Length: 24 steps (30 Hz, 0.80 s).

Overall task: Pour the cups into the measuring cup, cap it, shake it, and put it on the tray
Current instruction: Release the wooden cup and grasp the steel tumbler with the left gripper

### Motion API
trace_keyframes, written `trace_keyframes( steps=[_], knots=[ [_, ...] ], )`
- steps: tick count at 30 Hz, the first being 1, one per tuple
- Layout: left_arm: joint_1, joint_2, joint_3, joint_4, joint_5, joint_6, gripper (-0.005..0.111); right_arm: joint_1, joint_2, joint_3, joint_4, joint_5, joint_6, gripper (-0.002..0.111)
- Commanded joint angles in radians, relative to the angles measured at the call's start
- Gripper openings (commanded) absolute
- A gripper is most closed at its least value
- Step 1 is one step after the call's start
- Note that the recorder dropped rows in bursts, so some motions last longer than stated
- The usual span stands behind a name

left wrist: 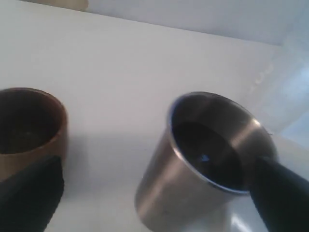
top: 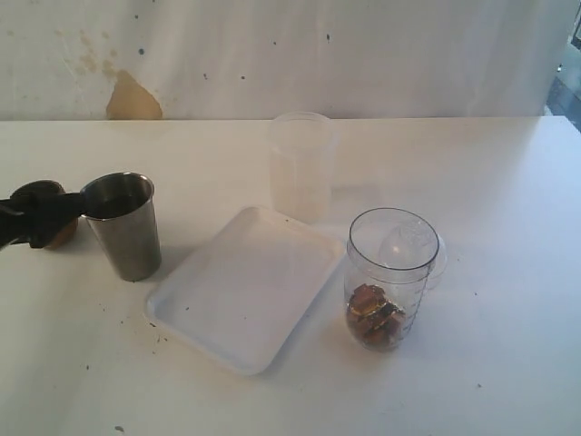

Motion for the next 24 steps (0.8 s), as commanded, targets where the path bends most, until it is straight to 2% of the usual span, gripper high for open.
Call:
trace_keyframes(
  steps=[1, 7, 10, 14, 17, 21, 24],
  knots=[
    [-0.002, -0.01, 0.056, -0.035, -0.106, 0.045, 0.105, -0.006, -0.005, 0.005, -0.003, -0.007, -0.004, 0.0],
    [-0.004, -0.005, 0.12, -0.019, -0.225, 0.206, 0.105, -0.006, -0.005, 0.005, -0.003, -0.007, -0.004, 0.0],
    [-0.033, 0.026, 0.122, -0.031, -0.245, 0.248, 0.105, -0.006, -0.005, 0.005, -0.003, -0.007, -0.004, 0.0],
    [-0.1, 0.086, 0.122, -0.114, -0.204, 0.37, 0.105, -0.006, -0.005, 0.005, -0.003, -0.007, -0.004, 0.0],
    [-0.146, 0.135, 0.122, -0.245, -0.172, 0.479, 0.105, -0.006, -0.005, 0.005, -0.003, -0.007, -0.004, 0.0],
    [-0.16, 0.193, 0.121, -0.361, -0.227, 0.58, 0.105, -0.006, -0.005, 0.005, -0.003, -0.007, -0.004, 0.0],
    [-0.162, 0.23, 0.1, -0.377, -0.284, 0.58, 0.105, -0.006, -0.005, 0.005, -0.003, -0.007, -0.004, 0.0]
  ],
)
